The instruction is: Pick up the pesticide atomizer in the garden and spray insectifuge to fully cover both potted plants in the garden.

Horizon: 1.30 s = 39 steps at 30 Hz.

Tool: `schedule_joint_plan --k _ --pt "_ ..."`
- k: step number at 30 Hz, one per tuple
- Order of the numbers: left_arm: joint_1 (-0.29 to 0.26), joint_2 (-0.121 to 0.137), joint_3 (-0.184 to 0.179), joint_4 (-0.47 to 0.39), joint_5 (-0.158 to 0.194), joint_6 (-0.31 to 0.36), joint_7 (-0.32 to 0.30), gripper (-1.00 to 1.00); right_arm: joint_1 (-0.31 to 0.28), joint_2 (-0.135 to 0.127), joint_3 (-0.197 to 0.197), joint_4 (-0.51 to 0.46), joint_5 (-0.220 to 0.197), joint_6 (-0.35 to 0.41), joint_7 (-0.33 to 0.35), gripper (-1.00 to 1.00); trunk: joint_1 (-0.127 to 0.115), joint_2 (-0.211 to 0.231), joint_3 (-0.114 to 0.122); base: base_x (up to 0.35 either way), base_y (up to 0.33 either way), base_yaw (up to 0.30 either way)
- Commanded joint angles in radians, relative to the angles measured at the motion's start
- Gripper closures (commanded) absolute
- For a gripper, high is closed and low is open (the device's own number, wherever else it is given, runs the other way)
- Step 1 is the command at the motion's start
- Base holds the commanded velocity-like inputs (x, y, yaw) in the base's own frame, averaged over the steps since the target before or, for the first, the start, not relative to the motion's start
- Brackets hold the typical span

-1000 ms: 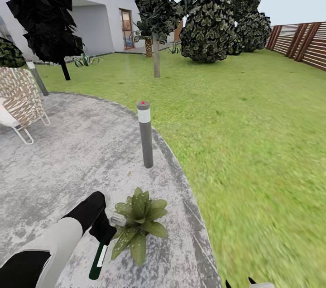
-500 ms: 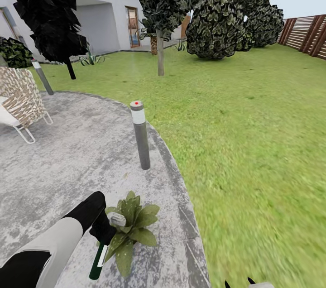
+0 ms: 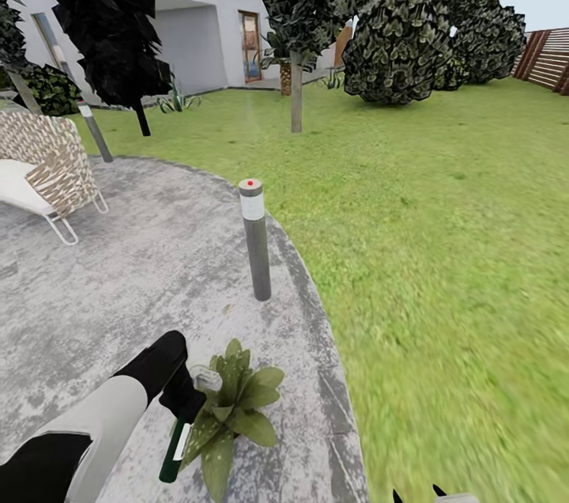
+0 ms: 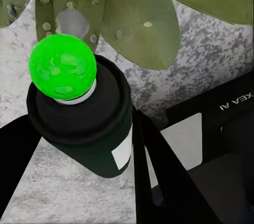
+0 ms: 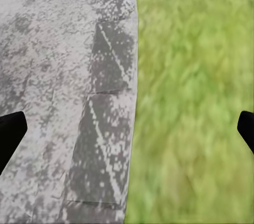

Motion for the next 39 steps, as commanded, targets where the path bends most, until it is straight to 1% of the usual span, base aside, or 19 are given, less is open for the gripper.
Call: schedule_joint_plan --k 1,5,8,11,18,23,27,33,37,39 --pt "-0.001 -0.001 -0.005 -0.002 -0.007 0.004 -0.009 1.0 -0.001 -0.002 -0.009 0.0 0.002 -0.002 0.009 -1.0 0.0 0.0 -0.001 0.245 0.0 0.0" --pt "-0.001 -0.003 -0.005 0.004 -0.033 0.006 -0.009 1.0 -0.001 -0.004 -0.009 -0.002 0.003 -0.001 0.009 -1.0 0.0 0.0 -0.001 0.295 0.0 0.0" --pt "0.004 -0.002 -0.007 0.012 -0.049 0.005 -0.009 1.0 -0.001 -0.005 -0.009 -0.002 0.002 -0.002 0.009 -1.0 0.0 0.0 -0.001 0.06 0.0 0.0" --pt "0.011 0.003 -0.007 0.013 -0.058 0.005 -0.011 1.0 -0.001 -0.004 -0.009 -0.002 0.002 -0.001 0.009 -1.0 0.0 0.0 -0.001 0.01 0.0 0.0" --pt "0.015 0.022 -0.007 0.013 -0.061 0.001 -0.014 1.0 -0.001 -0.004 -0.007 -0.002 0.002 -0.001 0.009 -1.0 0.0 0.0 -0.001 0.0 0.0 0.0" --pt "0.002 0.017 -0.005 0.011 -0.061 0.003 -0.014 1.0 -0.001 -0.002 -0.007 -0.002 0.002 -0.002 0.009 -1.0 0.0 0.0 -0.001 0.11 0.0 0.0" --pt "0.01 0.017 -0.008 0.011 -0.063 0.002 -0.014 1.0 -0.001 0.0 -0.007 -0.002 0.002 -0.002 0.009 -1.0 0.0 0.0 -0.001 0.118 0.0 0.011" --pt "0.019 0.03 -0.006 0.009 -0.065 0.002 -0.014 1.0 -0.001 0.002 -0.007 -0.002 0.002 -0.001 0.009 -1.0 0.0 0.0 -0.001 0.001 0.0 0.258" --pt "0.019 0.03 -0.002 0.001 -0.065 0.002 -0.014 1.0 -0.001 0.002 -0.007 -0.002 0.002 -0.001 0.009 -1.0 0.0 0.0 -0.001 0.0 0.0 0.278" --pt "0.019 0.024 0.0 -0.001 -0.065 0.002 -0.014 1.0 -0.001 0.002 -0.007 -0.002 0.002 -0.002 0.009 -1.0 0.0 0.0 -0.001 0.0 0.0 0.279"
